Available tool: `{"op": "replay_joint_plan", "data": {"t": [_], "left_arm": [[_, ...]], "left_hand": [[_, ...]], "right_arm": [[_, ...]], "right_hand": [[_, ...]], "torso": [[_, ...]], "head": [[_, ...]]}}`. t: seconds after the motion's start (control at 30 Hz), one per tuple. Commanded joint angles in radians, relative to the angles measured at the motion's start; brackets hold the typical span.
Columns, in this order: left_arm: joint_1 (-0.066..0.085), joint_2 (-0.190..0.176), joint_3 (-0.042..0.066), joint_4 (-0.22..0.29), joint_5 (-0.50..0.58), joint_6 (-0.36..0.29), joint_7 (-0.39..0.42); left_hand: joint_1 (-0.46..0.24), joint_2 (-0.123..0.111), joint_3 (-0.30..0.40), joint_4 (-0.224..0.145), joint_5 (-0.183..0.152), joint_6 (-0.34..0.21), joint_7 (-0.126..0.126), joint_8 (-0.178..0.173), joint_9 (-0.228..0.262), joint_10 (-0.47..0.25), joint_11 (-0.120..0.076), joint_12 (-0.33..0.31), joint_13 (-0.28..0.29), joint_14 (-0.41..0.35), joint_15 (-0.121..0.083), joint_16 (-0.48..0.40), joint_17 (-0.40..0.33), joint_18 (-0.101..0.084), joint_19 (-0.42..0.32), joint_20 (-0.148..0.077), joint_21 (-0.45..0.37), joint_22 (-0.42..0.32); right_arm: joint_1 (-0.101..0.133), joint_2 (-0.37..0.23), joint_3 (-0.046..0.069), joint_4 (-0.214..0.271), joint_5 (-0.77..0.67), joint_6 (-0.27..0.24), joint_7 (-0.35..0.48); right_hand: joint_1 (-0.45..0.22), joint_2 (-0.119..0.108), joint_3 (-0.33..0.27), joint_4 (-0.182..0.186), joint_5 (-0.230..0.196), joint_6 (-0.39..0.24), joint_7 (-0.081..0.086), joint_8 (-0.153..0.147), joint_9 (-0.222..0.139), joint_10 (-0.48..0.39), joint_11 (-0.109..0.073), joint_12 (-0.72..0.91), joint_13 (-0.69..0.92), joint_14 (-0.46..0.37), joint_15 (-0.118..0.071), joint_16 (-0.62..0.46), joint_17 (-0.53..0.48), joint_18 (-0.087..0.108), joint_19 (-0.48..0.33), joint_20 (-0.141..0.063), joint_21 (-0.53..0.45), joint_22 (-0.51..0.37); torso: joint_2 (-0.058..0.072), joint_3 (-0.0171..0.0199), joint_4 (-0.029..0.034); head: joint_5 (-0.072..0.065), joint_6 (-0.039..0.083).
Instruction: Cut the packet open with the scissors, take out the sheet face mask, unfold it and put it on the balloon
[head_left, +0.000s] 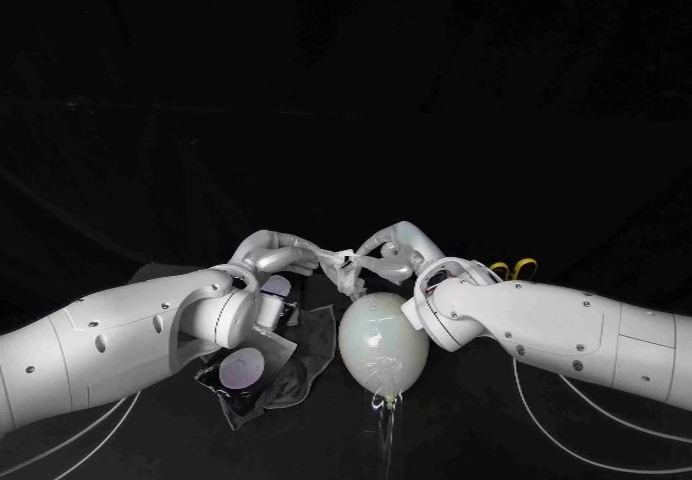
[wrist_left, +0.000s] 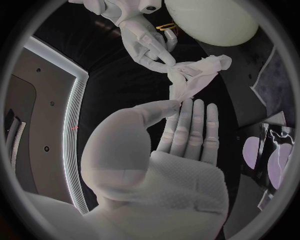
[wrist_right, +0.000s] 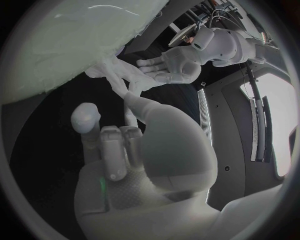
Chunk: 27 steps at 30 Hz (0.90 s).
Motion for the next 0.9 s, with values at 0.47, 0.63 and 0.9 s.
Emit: {"op": "replay_joint_plan", "data": {"t": [0.47,0.63,0.9], "left_arm": [[0.001,0.001,0.004,-0.019,0.011,-0.013,0.014],[0.001,0.005,0.007,-0.019,0.021,-0.010,0.018],[0.002,0.006,0.010,-0.031,0.052,0.007,0.033]], "left_hand": [[-0.002,-0.008,0.006,0.001,0.001,0.008,0.001,0.003,0.111,0.009,-0.006,0.005,0.001,0.001,-0.005,0.008,0.003,0.013,0.001,0.000,0.010,0.003],[-0.002,-0.008,0.006,0.001,0.001,0.008,0.001,0.003,0.111,0.009,-0.006,0.005,0.001,0.001,-0.005,0.008,0.003,0.013,0.001,0.000,0.010,0.003],[-0.002,-0.008,0.006,0.001,0.001,0.008,0.001,0.003,0.111,0.010,-0.006,0.006,0.001,0.001,-0.005,0.008,0.003,0.013,0.001,0.000,0.011,0.003]], "right_arm": [[0.015,-0.042,0.011,0.014,0.113,-0.001,0.041],[0.021,-0.053,0.014,0.017,0.123,-0.008,0.054],[0.027,-0.065,0.016,0.017,0.130,0.000,0.063]], "right_hand": [[-0.012,0.003,0.008,-0.001,0.006,0.002,-0.005,0.005,0.028,0.102,-0.009,0.006,0.263,0.102,-0.008,0.003,0.263,-0.007,0.006,-0.001,0.001,0.080],[-0.012,0.003,0.008,-0.001,0.006,0.002,-0.005,0.005,0.028,0.102,-0.009,0.006,0.263,0.102,-0.008,0.003,0.263,-0.007,0.006,-0.001,0.001,0.080],[-0.012,0.003,0.009,-0.001,0.006,0.001,-0.005,0.005,0.028,0.102,-0.009,0.006,0.263,0.102,-0.008,0.003,0.263,-0.007,0.006,-0.001,0.001,0.080]], "torso": [[0.000,-0.0007,0.0001],[0.001,-0.0009,0.0004],[0.000,0.0002,0.0000]], "head": [[-0.003,0.001],[-0.003,0.002],[-0.003,0.004]]}}
